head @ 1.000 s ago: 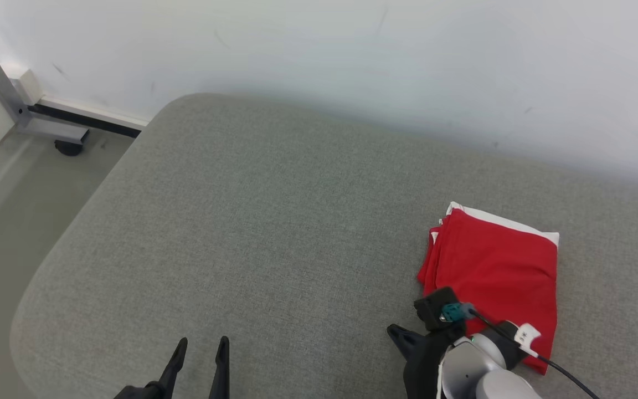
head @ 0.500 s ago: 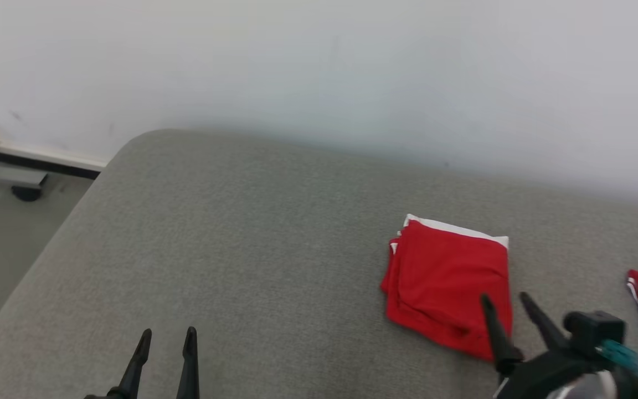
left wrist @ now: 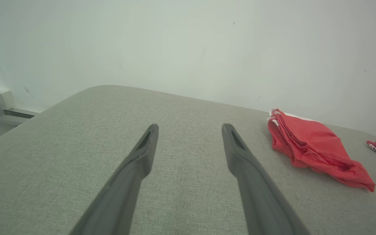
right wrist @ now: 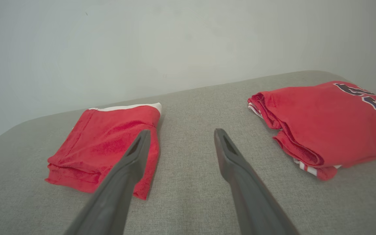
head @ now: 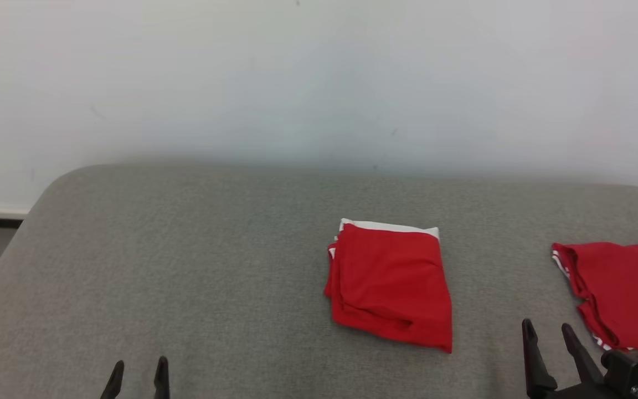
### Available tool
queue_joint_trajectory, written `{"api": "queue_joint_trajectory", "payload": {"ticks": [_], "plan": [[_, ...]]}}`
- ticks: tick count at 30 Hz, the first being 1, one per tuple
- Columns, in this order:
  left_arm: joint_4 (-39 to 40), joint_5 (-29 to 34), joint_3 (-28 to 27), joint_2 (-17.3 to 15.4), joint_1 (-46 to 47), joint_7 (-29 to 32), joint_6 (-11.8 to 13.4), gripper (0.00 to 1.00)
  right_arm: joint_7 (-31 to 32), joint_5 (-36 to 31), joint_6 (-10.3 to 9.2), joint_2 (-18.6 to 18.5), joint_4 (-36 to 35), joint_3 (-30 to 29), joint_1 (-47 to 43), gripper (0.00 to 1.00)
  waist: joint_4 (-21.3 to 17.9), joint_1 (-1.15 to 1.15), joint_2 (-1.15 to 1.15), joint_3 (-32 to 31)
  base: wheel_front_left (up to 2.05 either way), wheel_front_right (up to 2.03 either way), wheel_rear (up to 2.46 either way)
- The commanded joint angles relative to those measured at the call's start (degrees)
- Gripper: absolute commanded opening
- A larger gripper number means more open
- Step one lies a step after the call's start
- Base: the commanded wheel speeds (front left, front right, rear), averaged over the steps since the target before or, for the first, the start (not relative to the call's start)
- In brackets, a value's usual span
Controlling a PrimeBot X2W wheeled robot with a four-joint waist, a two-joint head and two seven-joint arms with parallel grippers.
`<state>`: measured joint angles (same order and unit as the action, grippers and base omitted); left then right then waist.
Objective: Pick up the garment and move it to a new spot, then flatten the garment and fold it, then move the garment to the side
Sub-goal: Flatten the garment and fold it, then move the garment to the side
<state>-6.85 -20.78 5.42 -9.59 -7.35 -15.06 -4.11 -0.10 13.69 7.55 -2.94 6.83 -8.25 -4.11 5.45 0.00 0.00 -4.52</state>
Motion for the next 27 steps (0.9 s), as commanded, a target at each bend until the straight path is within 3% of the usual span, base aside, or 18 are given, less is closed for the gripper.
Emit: {"api": "queue_joint_trajectory", "payload": {"ticks": [1,13,27], "plan": [[-0.3,0.3,-0.3,0.1,-1.1,-0.2,-0.1,1.0,-0.4,0.2,-0.11,0.1,0.3,0.1,-0.7,1.0,-2.0,0.0,0.0,-0.9,0.0,0.0,0.0],[-4.7,4.0,-5.1,2.2,-2.2,-0.2,-2.3,1.0,-2.2,-1.7,-0.11,0.0,6.9,1.9,0.7,1.0,-5.7,0.0,0.0,-1.3,0.0,0.0,0.0],[-5.2,6.3,-6.1,3.6,-2.5,-0.2,-3.2,1.0,-2.3,0.3,-0.11,0.1,7.8,2.9,1.0,1.0,-5.7,0.0,0.0,-1.5,0.0,0.0,0.0]]}}
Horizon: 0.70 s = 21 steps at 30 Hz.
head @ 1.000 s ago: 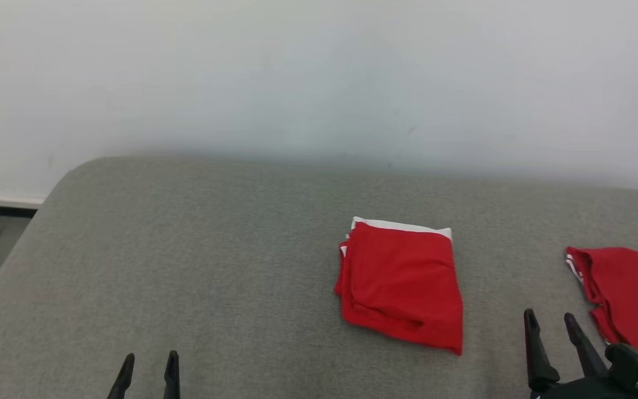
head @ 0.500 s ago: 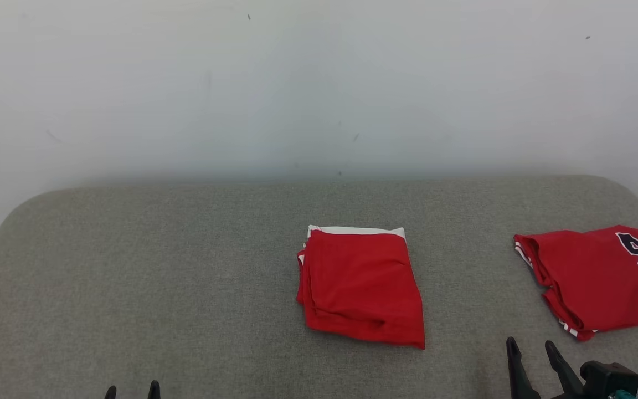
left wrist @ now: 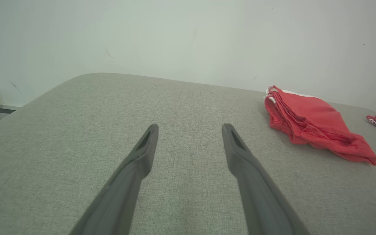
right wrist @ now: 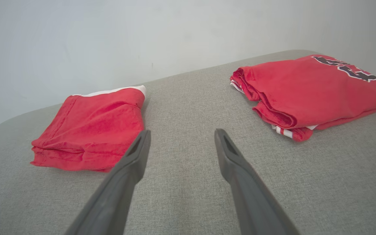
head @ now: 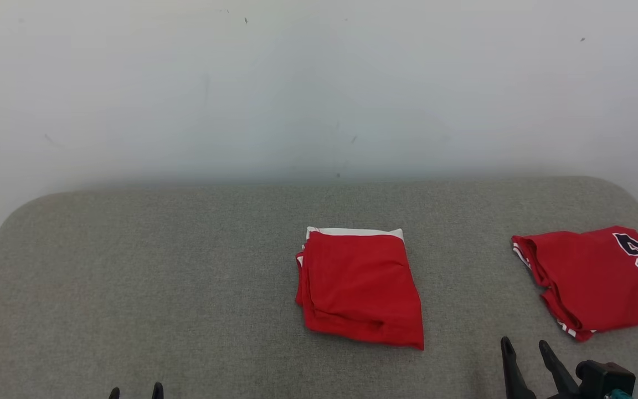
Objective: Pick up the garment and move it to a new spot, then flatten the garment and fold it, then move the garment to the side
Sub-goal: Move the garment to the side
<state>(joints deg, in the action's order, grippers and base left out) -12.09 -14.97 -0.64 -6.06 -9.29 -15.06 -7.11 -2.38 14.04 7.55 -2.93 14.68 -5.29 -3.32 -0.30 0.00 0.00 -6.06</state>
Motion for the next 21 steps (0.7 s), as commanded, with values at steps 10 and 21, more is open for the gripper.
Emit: {"api": "queue_joint_trajectory", "payload": {"ticks": [10,21], "plan": [[0.7,0.9,-0.1,0.5,-0.9,-0.2,-0.4,1.0,9.0,1.8,-0.11,-0.2,-1.7,1.9,2.1,1.0,1.1,0.0,0.0,0.6,0.0,0.0,0.0],[2.1,1.9,1.3,0.7,0.5,-0.2,-0.3,1.0,36.9,0.1,-0.11,-0.7,-4.1,-1.2,14.8,1.0,4.3,0.0,0.0,4.4,0.0,0.0,0.0]]}}
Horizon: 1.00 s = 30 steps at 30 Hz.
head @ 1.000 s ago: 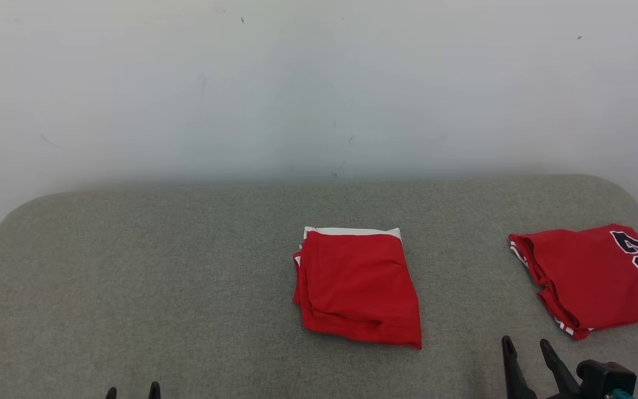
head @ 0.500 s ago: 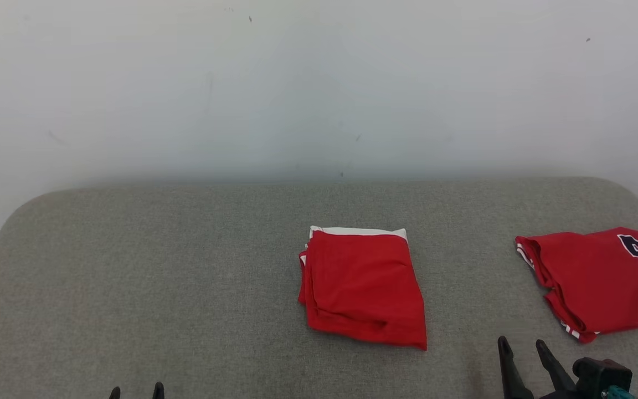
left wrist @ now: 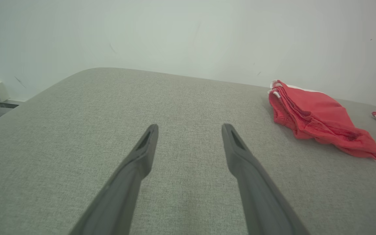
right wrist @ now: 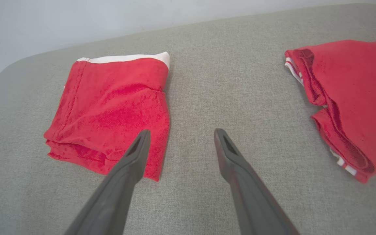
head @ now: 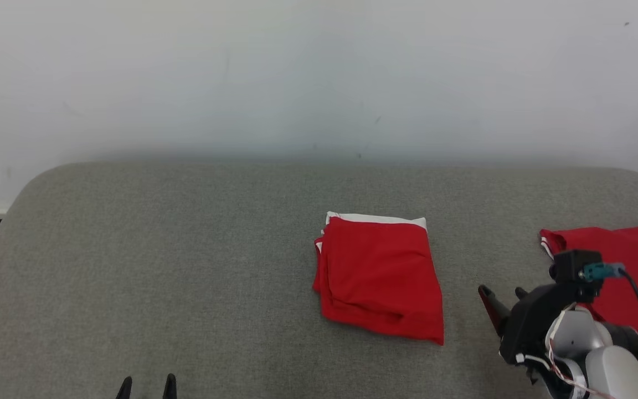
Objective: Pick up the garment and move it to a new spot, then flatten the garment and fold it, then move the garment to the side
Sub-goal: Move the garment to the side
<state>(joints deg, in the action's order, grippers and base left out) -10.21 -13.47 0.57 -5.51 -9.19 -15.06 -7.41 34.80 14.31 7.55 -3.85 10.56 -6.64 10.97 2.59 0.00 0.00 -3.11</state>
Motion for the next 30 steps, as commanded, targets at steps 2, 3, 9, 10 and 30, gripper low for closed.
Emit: {"api": "queue_joint_trajectory", "payload": {"ticks": [2,3,9,10,30], "plan": [[0.8,0.7,0.8,0.1,1.3,-0.2,0.0,1.0,2.4,-1.7,-0.11,0.4,1.1,-1.5,3.3,1.0,3.0,0.0,0.0,3.0,0.0,0.0,0.0],[1.1,0.9,1.1,0.1,1.8,-0.2,0.0,1.0,3.1,-2.6,-0.11,0.4,1.8,-2.1,4.8,1.0,3.8,0.0,0.0,3.9,0.0,0.0,0.0],[2.9,1.7,3.2,0.6,4.0,-0.2,0.0,1.0,4.6,-6.6,-0.11,0.7,8.4,-5.4,11.0,1.0,8.8,0.0,0.0,8.9,0.0,0.0,0.0],[3.0,1.8,3.5,0.7,4.1,-0.2,0.0,1.0,4.2,-7.0,-0.11,0.7,9.8,-5.9,11.6,1.0,9.5,0.0,0.0,9.3,0.0,0.0,0.0],[2.4,2.0,4.5,1.6,5.1,-0.2,0.0,1.0,-2.1,-11.3,-0.09,0.9,25.1,-4.1,15.1,0.0,11.2,0.0,0.0,10.8,0.0,0.0,0.0]]}}
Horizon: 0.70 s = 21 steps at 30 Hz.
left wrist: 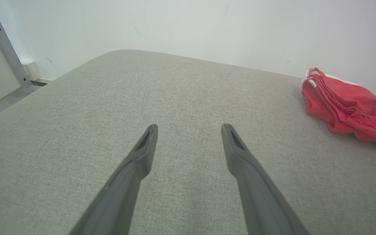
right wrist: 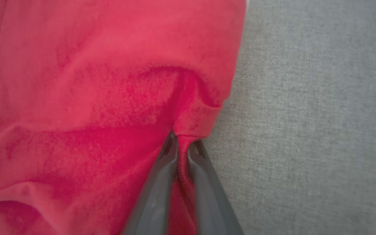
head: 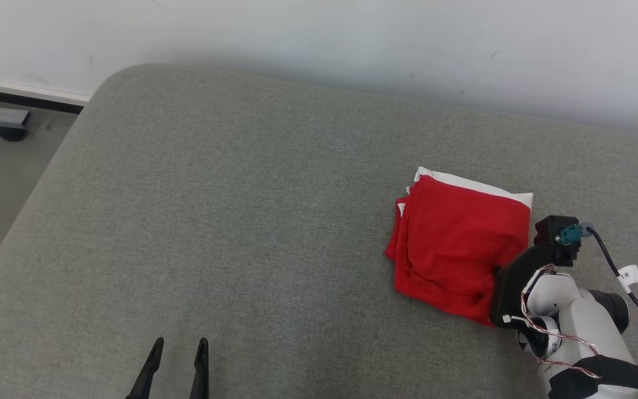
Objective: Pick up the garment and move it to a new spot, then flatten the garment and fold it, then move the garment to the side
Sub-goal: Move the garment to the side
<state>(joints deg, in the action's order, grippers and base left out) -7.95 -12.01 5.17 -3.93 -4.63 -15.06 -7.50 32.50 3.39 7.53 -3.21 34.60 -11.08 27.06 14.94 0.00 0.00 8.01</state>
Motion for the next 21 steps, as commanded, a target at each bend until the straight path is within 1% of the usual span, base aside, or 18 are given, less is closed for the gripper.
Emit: {"api": "queue_joint_trajectory", "payload": {"ticks": [1,4,5,9,11,15,18,21], "plan": [[0.4,0.5,-0.1,0.0,0.6,-0.2,0.1,1.0,-0.3,-0.7,-0.06,-0.2,0.6,1.2,-0.8,0.0,-1.7,0.0,0.0,-0.4,0.0,0.0,0.0],[1.1,0.4,0.0,-0.1,1.1,-0.2,0.1,1.0,-1.1,-1.9,-0.09,-2.7,-1.7,4.4,0.0,0.0,-4.3,0.0,0.0,-0.5,0.0,0.0,0.0],[1.1,0.4,0.0,-0.1,1.1,-0.2,0.1,1.0,-1.1,-1.9,-0.09,-2.7,-1.7,4.4,0.0,0.0,-4.3,0.0,0.0,-0.5,0.0,0.0,0.0],[1.9,-0.7,0.8,0.1,1.7,-0.2,0.1,1.0,-0.1,-1.7,-0.09,-7.3,-5.4,9.2,0.9,0.0,-8.4,0.0,0.0,-0.3,0.0,0.0,0.0],[2.3,-1.1,1.4,0.1,2.5,-0.2,0.1,1.0,0.9,-1.3,-0.09,-10.5,-7.5,11.5,0.9,0.0,-10.5,0.0,0.0,0.3,0.0,0.0,0.0],[2.8,-1.3,2.8,-0.1,4.1,-0.2,0.1,1.0,3.6,-0.3,-0.09,-17.6,-11.9,14.3,0.4,0.0,-13.9,0.0,0.0,2.6,0.0,0.0,0.0],[2.8,-1.6,3.6,-0.6,5.5,-0.2,0.1,1.0,5.8,1.3,-0.09,-22.5,-15.1,16.8,-0.1,0.0,-16.0,0.0,0.0,4.7,0.0,0.0,0.0],[2.9,-1.7,4.0,-1.3,6.8,-0.2,0.1,1.0,6.8,2.2,-0.1,-27.6,-18.3,17.9,0.1,0.0,-17.7,0.0,0.0,6.6,0.0,0.0,0.0]]}}
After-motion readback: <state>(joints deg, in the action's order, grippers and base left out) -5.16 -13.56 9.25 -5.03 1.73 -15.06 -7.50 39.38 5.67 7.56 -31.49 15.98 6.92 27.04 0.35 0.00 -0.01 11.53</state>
